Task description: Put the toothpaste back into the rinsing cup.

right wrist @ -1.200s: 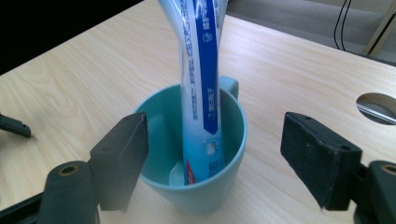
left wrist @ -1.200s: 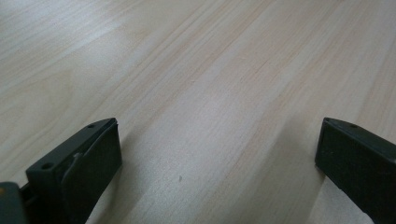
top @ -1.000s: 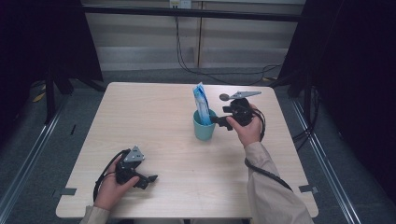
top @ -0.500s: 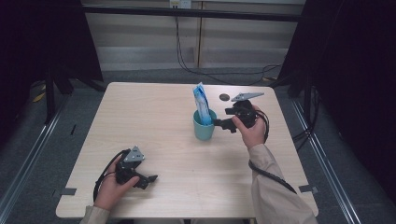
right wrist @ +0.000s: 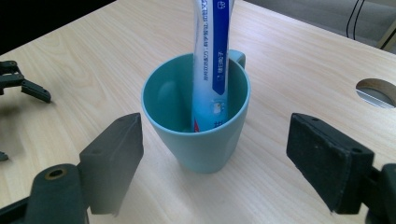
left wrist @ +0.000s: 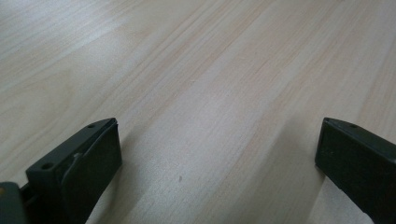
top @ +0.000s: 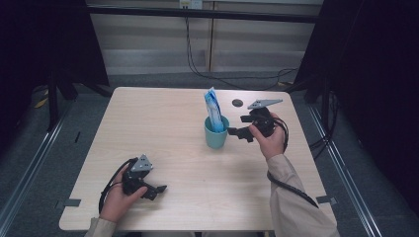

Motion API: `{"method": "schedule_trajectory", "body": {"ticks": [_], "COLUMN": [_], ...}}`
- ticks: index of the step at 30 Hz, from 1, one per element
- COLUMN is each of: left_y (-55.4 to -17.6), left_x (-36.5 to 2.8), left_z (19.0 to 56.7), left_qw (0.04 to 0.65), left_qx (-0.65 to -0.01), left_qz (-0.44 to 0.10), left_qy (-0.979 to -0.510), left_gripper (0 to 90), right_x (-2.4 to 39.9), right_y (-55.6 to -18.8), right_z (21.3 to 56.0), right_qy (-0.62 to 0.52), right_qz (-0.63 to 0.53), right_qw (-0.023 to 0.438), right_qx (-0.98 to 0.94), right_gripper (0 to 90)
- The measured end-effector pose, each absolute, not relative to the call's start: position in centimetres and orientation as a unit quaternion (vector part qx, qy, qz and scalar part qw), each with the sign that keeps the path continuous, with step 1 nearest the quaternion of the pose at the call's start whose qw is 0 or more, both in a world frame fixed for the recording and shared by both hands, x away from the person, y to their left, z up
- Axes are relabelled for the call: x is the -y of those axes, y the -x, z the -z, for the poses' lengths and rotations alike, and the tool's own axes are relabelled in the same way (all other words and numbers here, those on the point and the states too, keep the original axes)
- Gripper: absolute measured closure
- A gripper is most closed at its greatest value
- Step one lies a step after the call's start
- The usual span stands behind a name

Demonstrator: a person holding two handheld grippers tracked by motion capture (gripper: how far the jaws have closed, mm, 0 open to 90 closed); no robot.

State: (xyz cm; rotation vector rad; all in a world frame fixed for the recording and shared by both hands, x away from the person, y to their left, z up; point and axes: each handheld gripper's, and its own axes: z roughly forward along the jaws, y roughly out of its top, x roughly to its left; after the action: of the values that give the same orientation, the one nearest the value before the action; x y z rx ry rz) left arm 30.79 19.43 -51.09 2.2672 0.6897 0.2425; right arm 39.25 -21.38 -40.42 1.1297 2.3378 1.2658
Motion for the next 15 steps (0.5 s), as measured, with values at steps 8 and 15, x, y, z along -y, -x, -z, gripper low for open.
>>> {"method": "schedule_trajectory", "body": {"ticks": [8, 15], "left_y": [-30.79, -30.80], "left_x": [-19.43, -19.44], "left_z": [51.09, 51.09], "left_qw": [0.371, 0.370], "left_qx": [-0.269, -0.269], "left_qz": [-0.094, -0.095], "left_qy": [-0.884, -0.884], "left_gripper": [0.1, 0.1], "right_x": [21.68, 22.23], "right_y": [-38.68, -38.18], "right_z": [40.31, 40.52], "right_qy": [-0.383, -0.380], "right_qz": [-0.433, -0.430], "right_qw": [0.125, 0.123], "right_qx": [-0.806, -0.809], "right_gripper": [18.2, 18.2]}}
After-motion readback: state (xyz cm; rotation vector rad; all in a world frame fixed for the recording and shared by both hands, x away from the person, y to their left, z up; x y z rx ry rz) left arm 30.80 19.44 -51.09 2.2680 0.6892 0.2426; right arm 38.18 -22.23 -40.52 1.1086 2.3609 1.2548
